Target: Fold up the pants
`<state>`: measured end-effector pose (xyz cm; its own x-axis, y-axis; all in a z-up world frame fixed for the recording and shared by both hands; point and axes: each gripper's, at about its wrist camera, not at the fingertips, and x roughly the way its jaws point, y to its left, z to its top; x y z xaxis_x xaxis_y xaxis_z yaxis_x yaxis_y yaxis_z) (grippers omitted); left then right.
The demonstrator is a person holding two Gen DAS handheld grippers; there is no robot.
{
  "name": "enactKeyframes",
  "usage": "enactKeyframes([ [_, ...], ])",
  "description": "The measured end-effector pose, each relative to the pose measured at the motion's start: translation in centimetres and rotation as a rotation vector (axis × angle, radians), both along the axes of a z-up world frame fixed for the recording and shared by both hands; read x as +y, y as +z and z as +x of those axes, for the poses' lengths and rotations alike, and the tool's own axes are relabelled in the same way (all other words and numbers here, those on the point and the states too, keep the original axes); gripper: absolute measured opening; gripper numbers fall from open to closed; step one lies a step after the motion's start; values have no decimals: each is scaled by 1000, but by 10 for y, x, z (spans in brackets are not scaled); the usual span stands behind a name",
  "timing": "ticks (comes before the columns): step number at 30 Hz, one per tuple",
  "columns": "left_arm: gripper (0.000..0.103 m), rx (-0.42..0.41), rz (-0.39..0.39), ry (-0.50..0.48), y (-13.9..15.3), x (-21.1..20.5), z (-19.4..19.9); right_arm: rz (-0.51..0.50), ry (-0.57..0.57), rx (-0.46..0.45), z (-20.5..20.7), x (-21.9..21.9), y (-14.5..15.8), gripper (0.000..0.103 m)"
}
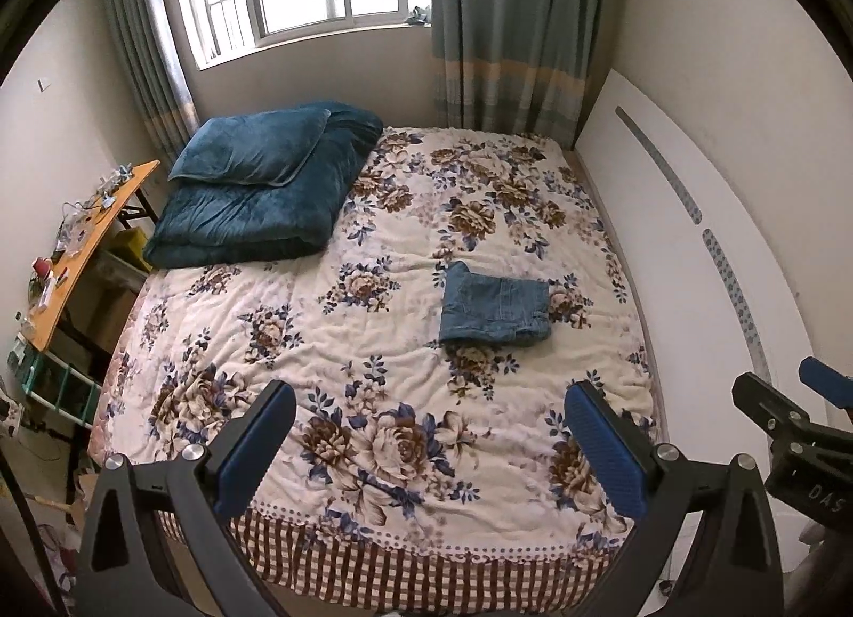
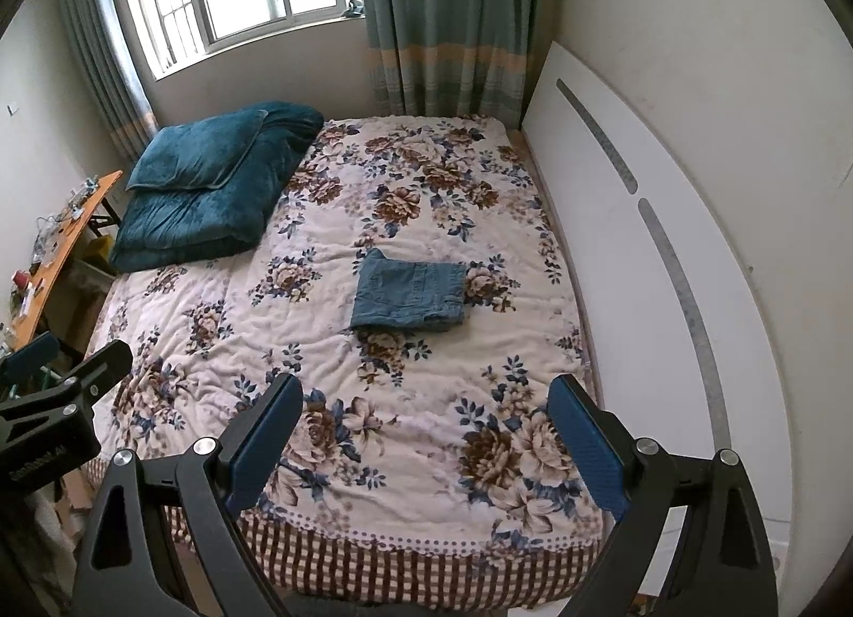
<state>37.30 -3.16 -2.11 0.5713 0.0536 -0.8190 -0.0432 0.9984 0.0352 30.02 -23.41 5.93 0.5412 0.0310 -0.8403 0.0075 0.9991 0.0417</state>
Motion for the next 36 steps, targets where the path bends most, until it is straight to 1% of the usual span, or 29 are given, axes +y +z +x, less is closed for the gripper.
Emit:
enactKeyframes([
  [9,103,-12,8,4,1,-1,-1,2,2,-5,-3,1,-1,95],
  [13,103,-22,30,0,2,-2,-3,2,2,-5,-3,1,-1,95],
  [29,103,-17,22,-1,0,0,-3,6,0,5,-1,6,1,95],
  [36,103,-15,25,-3,0,-1,-2,21,-4,14,-7,5,-4,95],
])
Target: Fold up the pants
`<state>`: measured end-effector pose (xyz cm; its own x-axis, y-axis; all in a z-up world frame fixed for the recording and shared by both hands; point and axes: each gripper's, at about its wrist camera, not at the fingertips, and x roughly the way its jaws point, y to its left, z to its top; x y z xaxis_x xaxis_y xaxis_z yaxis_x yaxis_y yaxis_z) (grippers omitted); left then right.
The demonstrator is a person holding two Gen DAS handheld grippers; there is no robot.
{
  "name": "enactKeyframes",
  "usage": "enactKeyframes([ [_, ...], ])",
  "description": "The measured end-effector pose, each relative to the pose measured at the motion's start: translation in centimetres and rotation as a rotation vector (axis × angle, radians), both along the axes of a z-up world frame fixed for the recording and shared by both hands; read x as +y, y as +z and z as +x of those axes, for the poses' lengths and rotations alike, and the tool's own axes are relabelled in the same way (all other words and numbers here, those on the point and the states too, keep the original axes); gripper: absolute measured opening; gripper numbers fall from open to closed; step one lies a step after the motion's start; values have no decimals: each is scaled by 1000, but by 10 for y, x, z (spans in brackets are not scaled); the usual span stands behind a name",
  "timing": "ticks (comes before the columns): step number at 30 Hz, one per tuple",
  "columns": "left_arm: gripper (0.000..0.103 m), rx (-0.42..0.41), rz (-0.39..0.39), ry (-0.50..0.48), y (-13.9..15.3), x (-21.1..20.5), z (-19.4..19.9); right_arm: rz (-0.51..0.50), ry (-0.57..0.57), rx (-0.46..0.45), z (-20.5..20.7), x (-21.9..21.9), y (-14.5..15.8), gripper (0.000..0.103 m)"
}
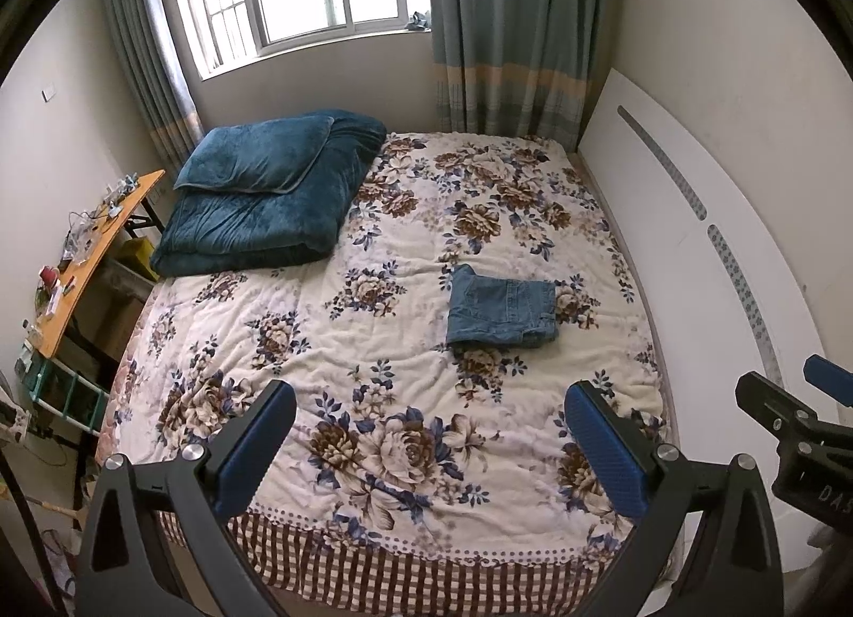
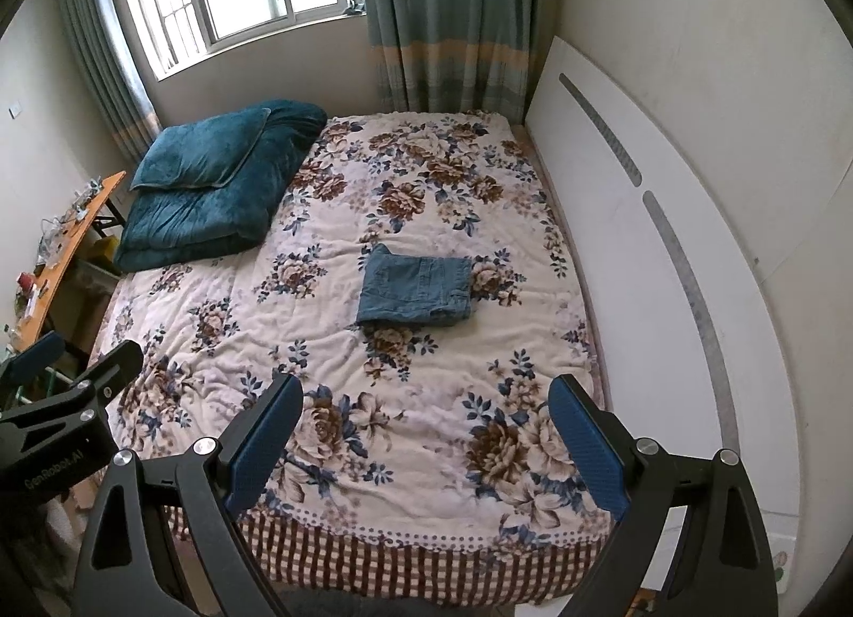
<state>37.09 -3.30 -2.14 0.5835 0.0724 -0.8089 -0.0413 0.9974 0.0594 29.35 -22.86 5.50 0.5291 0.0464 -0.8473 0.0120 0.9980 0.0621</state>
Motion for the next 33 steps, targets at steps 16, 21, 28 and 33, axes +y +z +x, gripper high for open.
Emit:
enactKeyframes([
  [16,103,-2,2,-2,-1,3,-8,-4,1,-3,-4,-2,0,95],
  [21,103,-11,3,-2,0,8,-14,-2,1,-3,-5,-1,0,95],
  [28,103,-12,6,-5,1,7,-15,-1,3,-5,-6,-2,0,95],
  [33,103,-15,7,-7,3,4,-13,-1,0,-8,-8,-2,0,95],
])
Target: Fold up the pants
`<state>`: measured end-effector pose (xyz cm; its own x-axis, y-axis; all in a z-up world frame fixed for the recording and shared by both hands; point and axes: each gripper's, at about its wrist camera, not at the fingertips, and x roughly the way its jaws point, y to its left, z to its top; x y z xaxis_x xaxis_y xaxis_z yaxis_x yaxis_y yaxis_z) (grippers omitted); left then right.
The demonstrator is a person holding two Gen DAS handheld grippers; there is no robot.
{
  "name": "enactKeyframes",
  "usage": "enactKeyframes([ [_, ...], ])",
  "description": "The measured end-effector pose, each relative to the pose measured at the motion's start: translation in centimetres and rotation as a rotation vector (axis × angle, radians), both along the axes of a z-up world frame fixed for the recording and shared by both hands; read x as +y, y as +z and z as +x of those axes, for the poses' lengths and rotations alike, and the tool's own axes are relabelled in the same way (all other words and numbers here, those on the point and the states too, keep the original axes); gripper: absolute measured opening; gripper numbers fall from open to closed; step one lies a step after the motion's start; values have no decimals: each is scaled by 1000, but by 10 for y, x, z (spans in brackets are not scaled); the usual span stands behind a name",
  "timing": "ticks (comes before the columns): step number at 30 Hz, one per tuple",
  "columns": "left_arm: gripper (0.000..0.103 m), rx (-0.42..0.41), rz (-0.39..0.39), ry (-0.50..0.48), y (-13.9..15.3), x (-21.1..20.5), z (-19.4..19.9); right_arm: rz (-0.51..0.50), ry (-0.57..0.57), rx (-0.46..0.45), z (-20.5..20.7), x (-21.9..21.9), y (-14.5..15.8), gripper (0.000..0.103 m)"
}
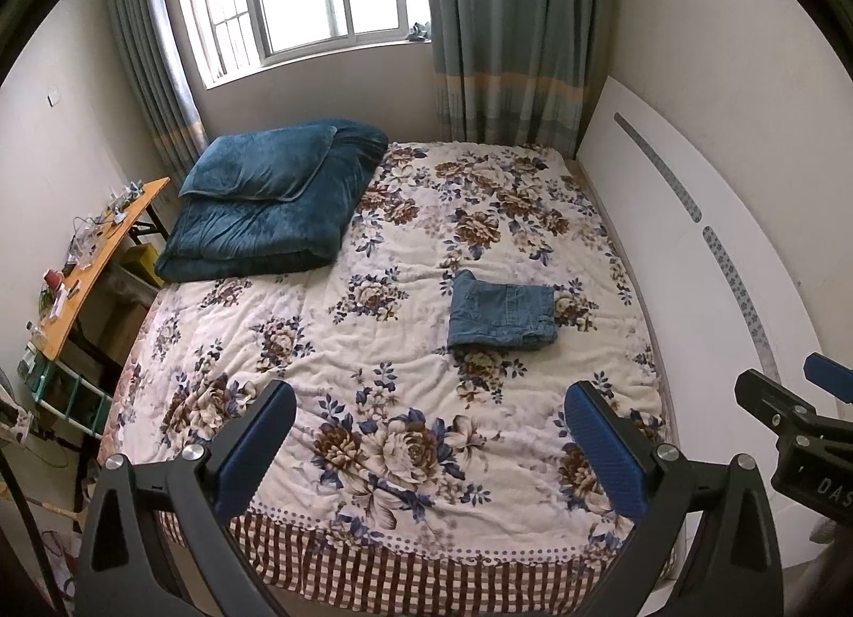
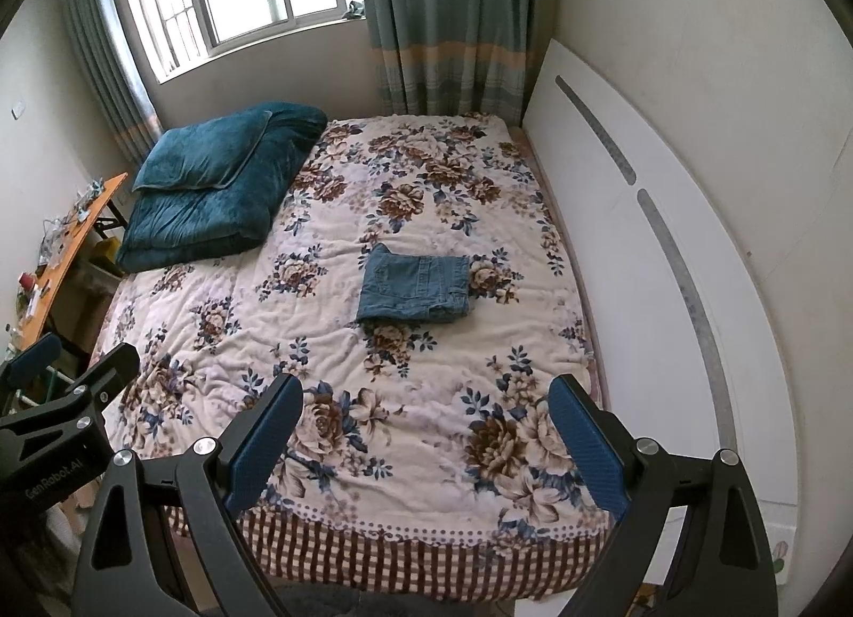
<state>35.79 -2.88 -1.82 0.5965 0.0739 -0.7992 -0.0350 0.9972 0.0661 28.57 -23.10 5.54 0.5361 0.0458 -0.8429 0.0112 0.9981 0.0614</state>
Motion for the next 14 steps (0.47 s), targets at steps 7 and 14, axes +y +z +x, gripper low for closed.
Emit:
enactKeyframes([
  [7,103,-1,5,-7,4,-3,4,8,-10,0,-6,-7,1,95],
  [14,103,0,12,-15,8,-7,12,6,-9,-1,-8,-7,1,95],
])
